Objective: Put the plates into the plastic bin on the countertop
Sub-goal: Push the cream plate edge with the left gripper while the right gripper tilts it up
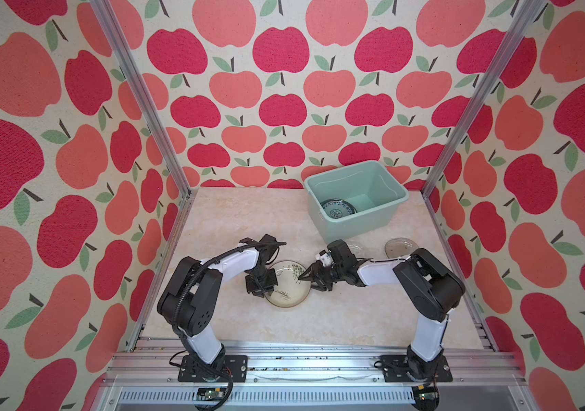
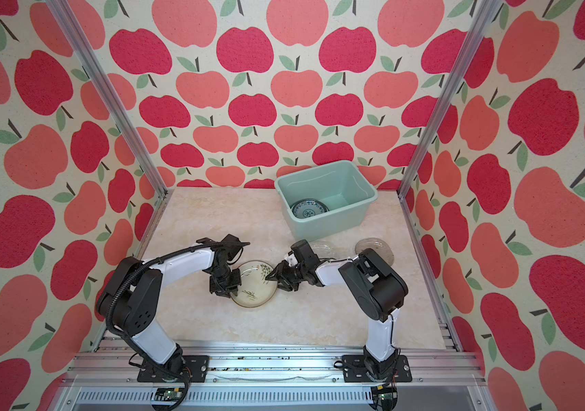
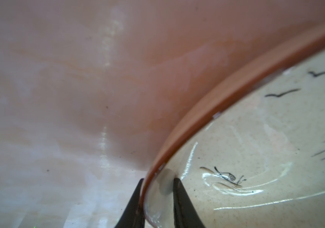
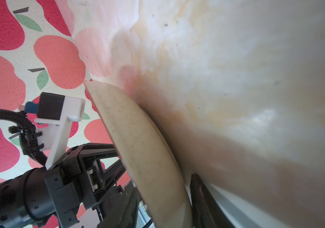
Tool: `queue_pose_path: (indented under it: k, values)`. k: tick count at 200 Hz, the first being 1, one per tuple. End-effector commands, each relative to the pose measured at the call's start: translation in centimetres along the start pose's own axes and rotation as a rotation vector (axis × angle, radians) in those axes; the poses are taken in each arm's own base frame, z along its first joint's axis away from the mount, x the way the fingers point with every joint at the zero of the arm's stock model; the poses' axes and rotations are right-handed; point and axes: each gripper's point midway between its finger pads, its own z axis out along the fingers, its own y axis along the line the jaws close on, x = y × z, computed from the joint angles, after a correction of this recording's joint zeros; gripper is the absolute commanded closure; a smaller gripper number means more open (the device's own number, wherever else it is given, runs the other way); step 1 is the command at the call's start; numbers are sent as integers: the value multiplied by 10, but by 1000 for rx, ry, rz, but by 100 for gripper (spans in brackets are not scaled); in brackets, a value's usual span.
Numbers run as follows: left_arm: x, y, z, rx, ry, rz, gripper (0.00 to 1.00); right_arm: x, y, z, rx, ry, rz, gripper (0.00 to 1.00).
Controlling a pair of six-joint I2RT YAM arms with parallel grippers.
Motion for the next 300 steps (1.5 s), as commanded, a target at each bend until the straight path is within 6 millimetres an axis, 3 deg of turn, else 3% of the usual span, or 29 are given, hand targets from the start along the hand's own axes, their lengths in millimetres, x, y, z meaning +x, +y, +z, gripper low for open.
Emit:
queue_pose_path:
  k: [1,87,168,227,256,300]
  values:
    - [8,-26,5,112,27,71,75,17,67,-6,-208,59,-158,56]
    - [9,-36,-1,159,13,92,75,25,82,-7,-258,77,-200,56]
    - [13,-34,-10,166,-10,93,74,27,78,-20,-167,23,-234,66]
    - [11,-39,-23,175,-45,95,73,27,73,-31,-73,-12,-257,79]
    - [9,-36,-32,170,-84,87,66,28,75,-40,-35,-33,-277,86]
    - [2,-32,-61,176,-199,72,46,33,87,-62,6,-65,-345,92]
